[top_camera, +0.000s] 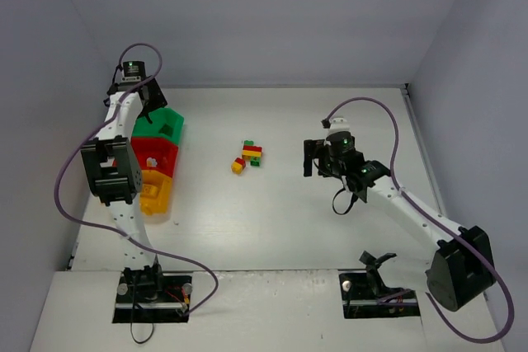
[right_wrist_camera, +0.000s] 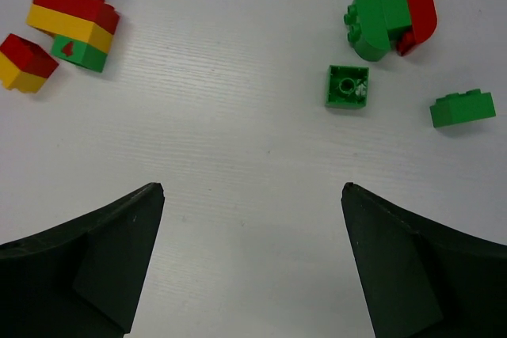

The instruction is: Sort the legos into containers by color

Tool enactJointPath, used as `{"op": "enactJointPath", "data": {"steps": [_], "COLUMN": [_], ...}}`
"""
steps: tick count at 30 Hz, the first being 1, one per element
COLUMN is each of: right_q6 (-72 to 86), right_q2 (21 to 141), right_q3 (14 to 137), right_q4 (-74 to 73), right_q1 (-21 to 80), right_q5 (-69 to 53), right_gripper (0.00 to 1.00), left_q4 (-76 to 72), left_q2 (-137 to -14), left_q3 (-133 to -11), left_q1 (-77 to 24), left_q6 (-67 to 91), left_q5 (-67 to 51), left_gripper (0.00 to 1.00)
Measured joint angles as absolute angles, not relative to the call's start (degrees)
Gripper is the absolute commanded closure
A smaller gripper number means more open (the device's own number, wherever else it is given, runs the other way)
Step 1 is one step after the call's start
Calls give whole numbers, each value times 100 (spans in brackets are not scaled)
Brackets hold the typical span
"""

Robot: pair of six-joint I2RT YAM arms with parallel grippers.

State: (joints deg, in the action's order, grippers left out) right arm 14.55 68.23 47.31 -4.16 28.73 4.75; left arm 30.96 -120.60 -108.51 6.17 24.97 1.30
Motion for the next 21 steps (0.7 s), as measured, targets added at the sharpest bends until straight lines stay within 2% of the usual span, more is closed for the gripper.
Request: {"op": "enactJointPath", "data": {"steps": [2, 6, 11, 16, 21], "right_q6": [1553, 1717, 1776, 1730, 1584], "right_q2": [7024, 7500, 8173, 8853, 9382], "right_q3": [4727, 4727, 4772, 5013, 5238], "right_q4": [-416, -414, -410, -316, -23], "right_q1": [2759, 2477, 2167, 1907, 1658], "right_q5": [521, 587, 620, 574, 445], "right_gripper": [14, 17, 27, 28, 31], "left_q4": [3092, 3127, 3218, 3374, 3476], "left_q2": [-12049, -11917, -11196, -10112, -8980], "left_q3": [-10886, -10873, -10353, -9668, -8855], "left_q1": [617, 615, 567, 307, -519], "left_q6": [2504, 2512, 2600, 2742, 2790], "left_q5": [115, -19, -239, -508, -740], "left_gripper": [32, 28, 27, 27, 27]}}
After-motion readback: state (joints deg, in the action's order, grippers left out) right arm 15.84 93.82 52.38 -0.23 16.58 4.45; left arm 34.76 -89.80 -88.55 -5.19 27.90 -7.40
